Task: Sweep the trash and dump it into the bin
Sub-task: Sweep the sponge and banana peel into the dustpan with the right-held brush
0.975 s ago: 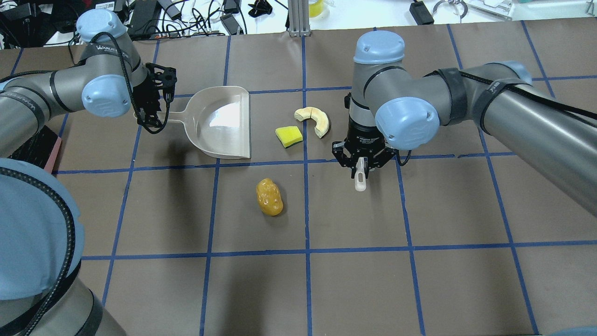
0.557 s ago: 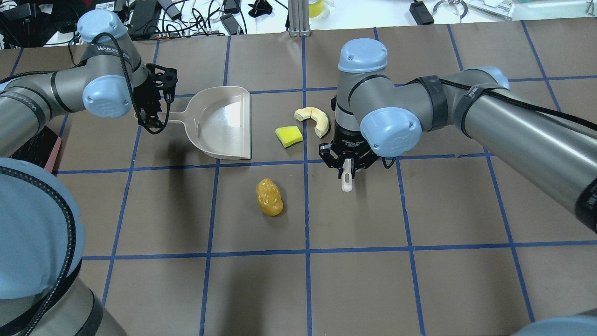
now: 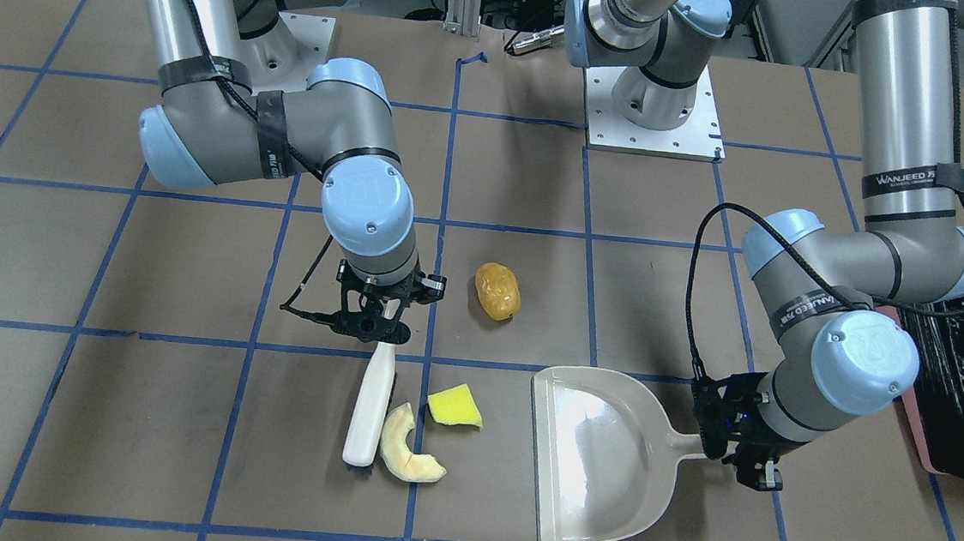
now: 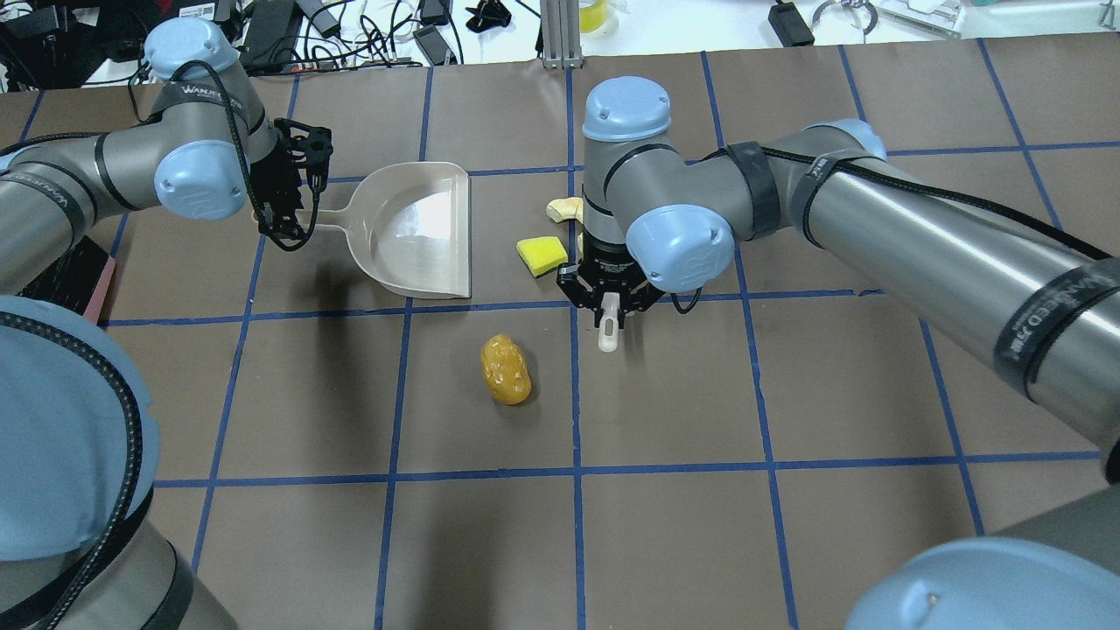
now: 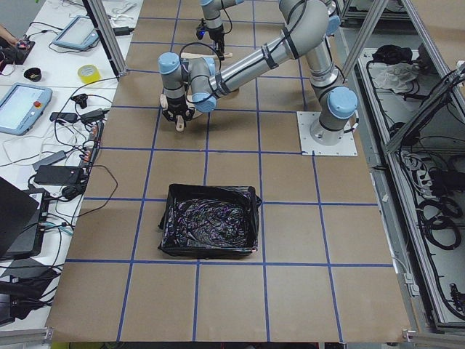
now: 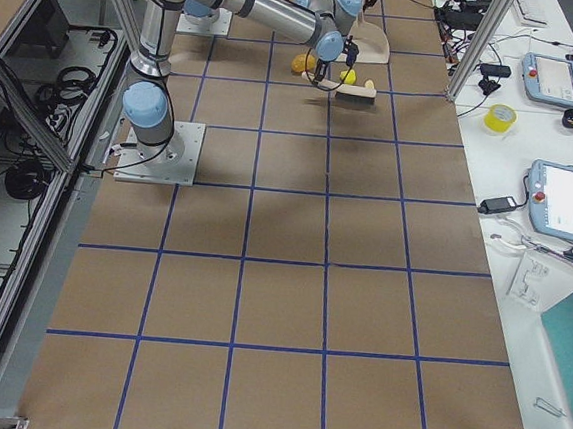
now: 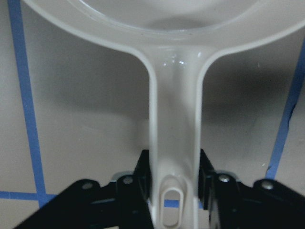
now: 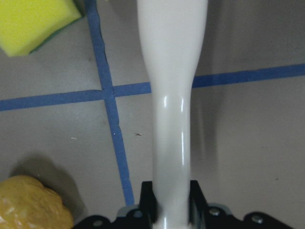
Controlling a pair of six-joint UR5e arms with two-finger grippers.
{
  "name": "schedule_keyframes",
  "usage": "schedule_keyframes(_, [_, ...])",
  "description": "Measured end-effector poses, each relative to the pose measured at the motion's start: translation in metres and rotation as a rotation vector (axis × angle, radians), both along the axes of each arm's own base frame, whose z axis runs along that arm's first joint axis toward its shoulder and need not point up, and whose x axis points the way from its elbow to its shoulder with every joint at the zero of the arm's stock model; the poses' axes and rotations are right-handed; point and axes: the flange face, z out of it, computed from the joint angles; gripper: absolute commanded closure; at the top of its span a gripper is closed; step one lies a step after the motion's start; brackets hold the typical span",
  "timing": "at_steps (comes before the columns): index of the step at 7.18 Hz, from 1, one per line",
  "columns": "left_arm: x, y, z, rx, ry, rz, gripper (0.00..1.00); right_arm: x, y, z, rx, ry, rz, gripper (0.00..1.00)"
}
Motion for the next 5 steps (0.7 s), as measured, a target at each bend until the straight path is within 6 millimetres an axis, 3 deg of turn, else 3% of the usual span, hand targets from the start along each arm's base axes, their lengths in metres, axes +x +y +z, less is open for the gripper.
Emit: schedule_keyframes(5, [0.001, 0.001, 0.001, 0.000, -0.001, -0.002, 0.91, 0.115, -0.012, -0.012, -0.029, -0.052, -0.137, 1.00])
